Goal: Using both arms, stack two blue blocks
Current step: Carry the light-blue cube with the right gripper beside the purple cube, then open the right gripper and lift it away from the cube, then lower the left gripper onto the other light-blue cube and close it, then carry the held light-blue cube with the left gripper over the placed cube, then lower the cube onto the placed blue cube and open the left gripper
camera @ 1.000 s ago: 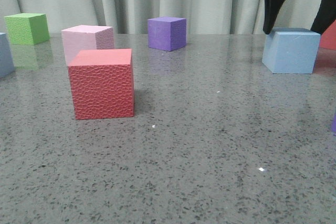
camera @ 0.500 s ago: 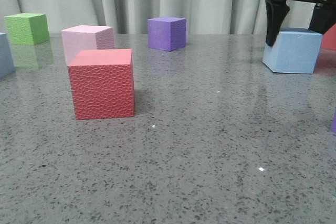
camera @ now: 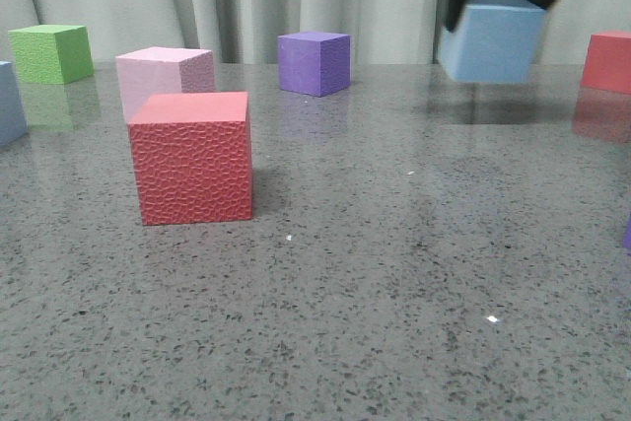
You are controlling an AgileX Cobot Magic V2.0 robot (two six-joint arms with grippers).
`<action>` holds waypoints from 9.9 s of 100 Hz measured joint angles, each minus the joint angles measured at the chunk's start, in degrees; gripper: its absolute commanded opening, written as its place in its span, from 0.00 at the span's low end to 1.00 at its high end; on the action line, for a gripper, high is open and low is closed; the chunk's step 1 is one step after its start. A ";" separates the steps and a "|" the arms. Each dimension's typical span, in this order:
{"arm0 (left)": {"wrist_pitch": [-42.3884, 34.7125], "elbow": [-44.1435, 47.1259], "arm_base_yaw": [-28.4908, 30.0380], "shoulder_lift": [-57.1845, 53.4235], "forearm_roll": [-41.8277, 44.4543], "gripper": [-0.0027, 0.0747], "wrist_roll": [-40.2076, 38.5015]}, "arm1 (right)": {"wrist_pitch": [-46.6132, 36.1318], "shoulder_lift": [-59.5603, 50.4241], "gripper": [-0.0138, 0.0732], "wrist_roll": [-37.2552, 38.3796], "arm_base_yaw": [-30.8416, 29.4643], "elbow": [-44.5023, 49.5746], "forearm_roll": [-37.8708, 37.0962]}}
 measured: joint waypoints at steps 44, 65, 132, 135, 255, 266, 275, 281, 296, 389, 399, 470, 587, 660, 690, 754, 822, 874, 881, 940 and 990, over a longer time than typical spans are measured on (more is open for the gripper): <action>0.10 -0.13 0.00 0.00 0.00 0.76 0.00 | 0.33 2.50 0.64 9.02 10.88 -1.65 -1.34; 0.10 -0.13 0.00 0.00 0.00 0.76 0.00 | 0.33 3.79 0.64 11.26 12.84 -1.74 -0.92; 0.10 -0.13 0.00 0.00 -1.43 0.76 0.00 | 0.33 6.26 0.71 11.75 12.88 -1.74 -0.01; 0.10 -0.13 0.00 0.00 -1.43 0.76 0.00 | 0.33 6.26 0.73 11.68 12.88 -1.74 0.03; 0.92 -0.13 0.00 0.00 -1.93 0.76 0.00 | 0.67 -9.20 0.86 8.78 12.88 -1.74 -1.95; 1.04 -0.13 0.00 0.00 -1.92 0.76 0.00 | 0.65 -11.41 0.86 8.53 12.63 -0.15 -3.50; 1.13 -0.13 0.00 0.00 -1.92 0.76 0.00 | 0.65 -13.23 0.86 8.04 11.20 2.70 -3.60; 1.13 -0.13 0.00 0.00 -1.92 0.76 0.00 | 0.65 -14.77 0.86 7.91 9.79 4.95 -3.60; 1.16 -0.13 0.00 0.00 -1.92 0.76 0.00 | 0.65 -18.86 0.86 6.62 5.17 11.45 -4.07; 6.30 -5.55 0.00 7.79 -2.57 0.77 0.00 | -1.74 -48.05 0.86 1.97 -5.32 49.48 -4.08; 7.61 -8.04 0.00 10.92 -2.80 0.77 0.00 | -1.84 -50.98 0.86 1.97 -5.32 51.25 -4.08; 31.14 -38.58 -0.57 46.91 -2.92 0.77 2.56 | -2.40 -56.13 0.86 1.88 -5.32 51.61 -4.08; 40.03 -44.48 -2.66 62.86 -0.37 0.73 1.75 | -2.53 -56.13 0.86 1.88 -5.32 51.61 -4.08; 39.93 -44.48 -2.66 63.23 -2.32 0.27 1.63 | -2.53 -56.13 0.86 1.74 -5.32 51.61 -4.08; 39.86 -44.81 -2.66 63.23 -5.44 0.19 1.38 | -2.53 -56.13 0.86 1.64 -5.32 51.61 -4.08; 42.49 -62.86 -14.17 63.23 -2.34 0.20 -22.24 | -2.65 -56.13 0.86 1.43 -5.32 51.61 -4.08; 43.13 -73.29 -29.42 70.52 -2.10 0.20 -33.60 | -3.54 -56.13 0.86 1.43 -5.32 51.61 -4.08; 43.13 -84.28 -36.45 80.44 -2.44 0.20 -36.36 | -3.54 -56.13 0.86 1.43 -5.32 51.61 -4.08; 43.13 -84.40 -36.94 80.44 -2.44 0.20 -36.52 | -3.54 -56.13 0.86 1.43 -5.32 51.61 -4.08; 43.13 -84.40 -38.68 82.03 -2.28 0.23 -36.94 | -3.43 -56.13 0.86 1.43 -5.32 51.61 -4.08; 43.13 -84.89 -38.68 82.03 -2.56 0.72 -37.03 | -3.43 -56.13 0.86 1.43 -5.32 51.61 -4.08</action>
